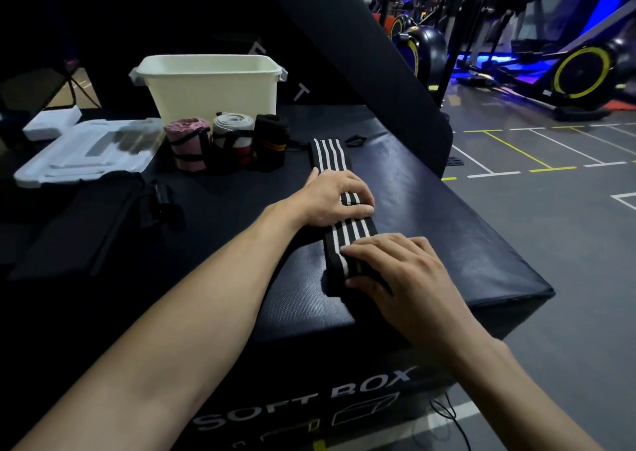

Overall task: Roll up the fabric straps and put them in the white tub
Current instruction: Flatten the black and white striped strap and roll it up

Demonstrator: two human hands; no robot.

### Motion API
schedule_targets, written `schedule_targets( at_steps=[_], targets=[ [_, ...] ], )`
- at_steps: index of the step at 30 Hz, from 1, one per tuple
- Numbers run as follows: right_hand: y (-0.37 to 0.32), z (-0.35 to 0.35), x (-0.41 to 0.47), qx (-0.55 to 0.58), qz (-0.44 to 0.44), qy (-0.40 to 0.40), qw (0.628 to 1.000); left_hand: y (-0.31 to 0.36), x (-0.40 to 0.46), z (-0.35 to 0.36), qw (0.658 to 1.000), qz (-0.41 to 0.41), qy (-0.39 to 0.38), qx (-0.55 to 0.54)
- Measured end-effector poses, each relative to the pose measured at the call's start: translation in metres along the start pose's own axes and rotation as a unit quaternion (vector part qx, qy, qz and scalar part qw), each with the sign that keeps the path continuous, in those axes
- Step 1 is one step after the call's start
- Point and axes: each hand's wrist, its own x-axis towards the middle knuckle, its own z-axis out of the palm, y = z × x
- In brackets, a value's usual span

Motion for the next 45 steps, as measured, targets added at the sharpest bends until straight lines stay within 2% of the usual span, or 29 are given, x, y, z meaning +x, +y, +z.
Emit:
schedule_targets(
  at_steps=[5, 13, 22, 29, 33, 35, 39, 45],
  targets=[
    [-0.005, -0.006, 0.007, 0.002, 0.008, -0.007, 1.000, -0.002, 0.000, -0.001, 1.000, 0.012, 0.007, -0.007],
    [-0.011, -0.029, 0.003, 0.039, 0.023, -0.100, 0.994, 0.001, 0.001, 0.002, 0.999, 0.031, 0.008, 0.015],
    [-0.012, -0.025, -0.005, 0.076, 0.048, -0.078, 0.993, -0.008, 0.007, 0.007, 0.997, 0.032, 0.044, 0.045],
    [-0.021, -0.016, -0.003, 0.023, 0.058, -0.037, 0.997, -0.007, 0.004, 0.006, 0.991, -0.061, 0.065, 0.099],
    [-0.018, -0.014, 0.006, 0.021, 0.072, -0.075, 0.994, -0.006, 0.005, 0.004, 0.987, -0.073, 0.091, 0.114],
    [-0.017, -0.014, 0.010, 0.023, 0.075, -0.093, 0.993, -0.004, 0.006, 0.003, 0.986, -0.093, 0.081, 0.109],
    [-0.015, -0.016, 0.017, 0.018, 0.075, -0.106, 0.991, -0.001, 0.005, 0.003, 0.983, -0.154, 0.013, 0.103],
    [-0.018, -0.014, 0.022, 0.011, 0.090, -0.069, 0.994, 0.000, 0.007, -0.001, 0.979, -0.180, -0.033, 0.084]
  ],
)
